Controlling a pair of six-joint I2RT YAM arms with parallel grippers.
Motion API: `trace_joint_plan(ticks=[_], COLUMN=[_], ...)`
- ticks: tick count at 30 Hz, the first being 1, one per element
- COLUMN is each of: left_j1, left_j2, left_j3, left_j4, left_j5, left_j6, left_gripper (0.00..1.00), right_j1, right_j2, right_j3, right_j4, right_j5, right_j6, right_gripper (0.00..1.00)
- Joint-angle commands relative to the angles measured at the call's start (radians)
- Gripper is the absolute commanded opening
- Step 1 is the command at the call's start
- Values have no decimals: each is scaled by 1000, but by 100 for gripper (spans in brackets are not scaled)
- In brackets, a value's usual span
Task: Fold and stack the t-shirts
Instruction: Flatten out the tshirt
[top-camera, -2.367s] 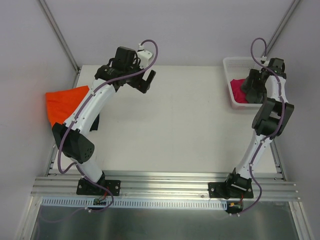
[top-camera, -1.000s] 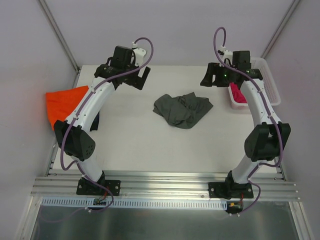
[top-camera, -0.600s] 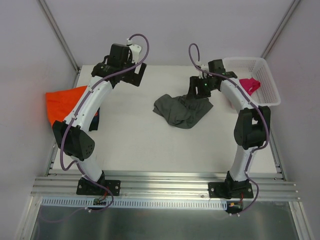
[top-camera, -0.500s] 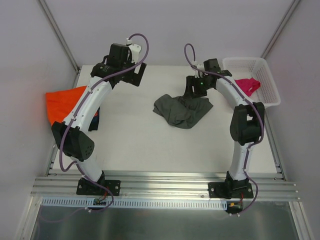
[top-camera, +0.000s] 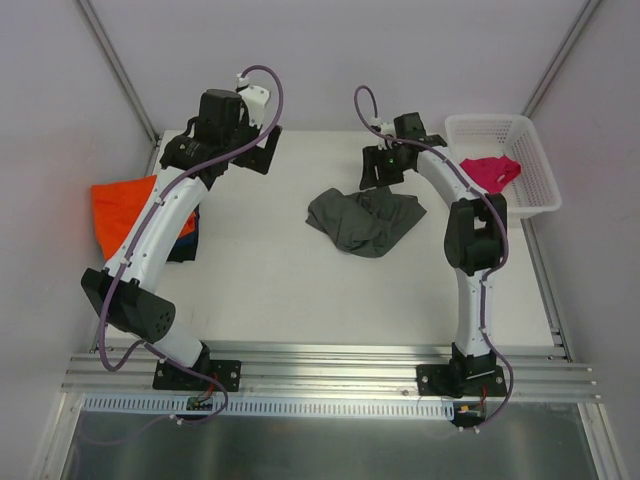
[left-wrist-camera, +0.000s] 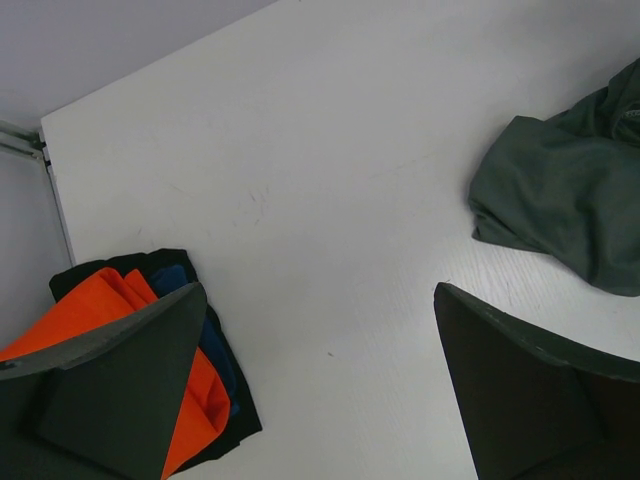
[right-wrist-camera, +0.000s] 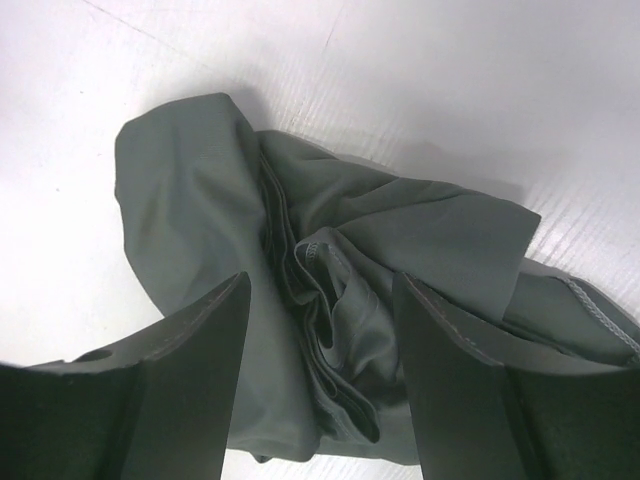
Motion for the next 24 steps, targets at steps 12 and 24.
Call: trace_joint_plan(ticks=[12, 24], left_j1=[10, 22], left_j2=[-37, -54], left_j3=[-2, -25], left_j4=[16, 14], left_j5=[-26, -35], left_j6=[18, 26], left_gripper=[99, 99], right_j1=[34, 34], right_j2=[29, 76], right_j3=[-12, 6], right_j4=[8, 2], right_j5=[63, 112], right_j6=[-63, -94], right_gripper=[54, 2])
